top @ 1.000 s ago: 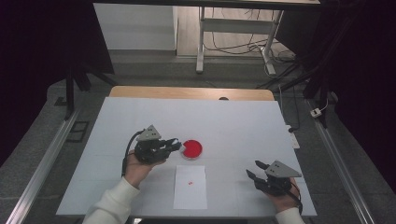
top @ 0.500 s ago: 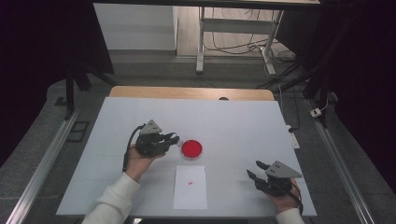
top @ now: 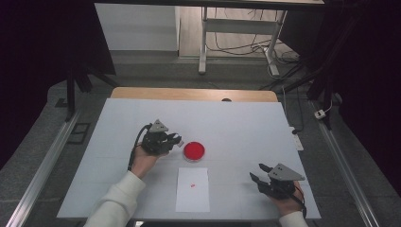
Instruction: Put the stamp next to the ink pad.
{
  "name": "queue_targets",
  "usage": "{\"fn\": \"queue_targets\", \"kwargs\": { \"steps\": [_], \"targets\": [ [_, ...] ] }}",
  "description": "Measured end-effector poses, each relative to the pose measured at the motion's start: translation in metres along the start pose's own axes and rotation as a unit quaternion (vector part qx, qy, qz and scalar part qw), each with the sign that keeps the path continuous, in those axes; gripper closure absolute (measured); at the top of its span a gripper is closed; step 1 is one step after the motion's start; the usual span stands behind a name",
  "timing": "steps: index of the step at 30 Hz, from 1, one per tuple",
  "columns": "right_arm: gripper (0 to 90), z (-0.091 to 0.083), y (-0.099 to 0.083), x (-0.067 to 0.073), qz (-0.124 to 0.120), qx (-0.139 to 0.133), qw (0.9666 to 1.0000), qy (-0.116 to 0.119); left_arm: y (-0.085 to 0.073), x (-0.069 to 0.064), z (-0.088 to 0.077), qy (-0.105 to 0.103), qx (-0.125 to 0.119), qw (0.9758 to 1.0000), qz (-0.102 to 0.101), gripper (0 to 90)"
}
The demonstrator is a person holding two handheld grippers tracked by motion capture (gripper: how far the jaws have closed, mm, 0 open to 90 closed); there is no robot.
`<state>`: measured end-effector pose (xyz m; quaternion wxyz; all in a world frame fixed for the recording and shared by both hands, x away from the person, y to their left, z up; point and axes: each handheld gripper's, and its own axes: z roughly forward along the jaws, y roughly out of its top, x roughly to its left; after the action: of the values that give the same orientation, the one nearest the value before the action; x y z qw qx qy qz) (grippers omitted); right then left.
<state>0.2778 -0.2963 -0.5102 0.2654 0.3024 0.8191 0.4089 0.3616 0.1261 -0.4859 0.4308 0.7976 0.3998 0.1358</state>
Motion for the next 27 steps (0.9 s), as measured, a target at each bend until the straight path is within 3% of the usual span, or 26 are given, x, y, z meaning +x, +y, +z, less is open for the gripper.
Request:
{"fn": "queue_targets", "kwargs": {
  "steps": [13,27],
  "targets": [
    [48.0,0.001,-0.001,0.000,0.000,0.002,1.0000,0.001,0.002,0.011,0.018,0.022,0.038,0.9990,0.002,74.5],
    [47.9,0.000,-0.001,-0.001,0.002,0.000,1.0000,-0.001,0.000,0.015,0.032,0.020,0.063,0.9978,0.003,73.9]
  ]
}}
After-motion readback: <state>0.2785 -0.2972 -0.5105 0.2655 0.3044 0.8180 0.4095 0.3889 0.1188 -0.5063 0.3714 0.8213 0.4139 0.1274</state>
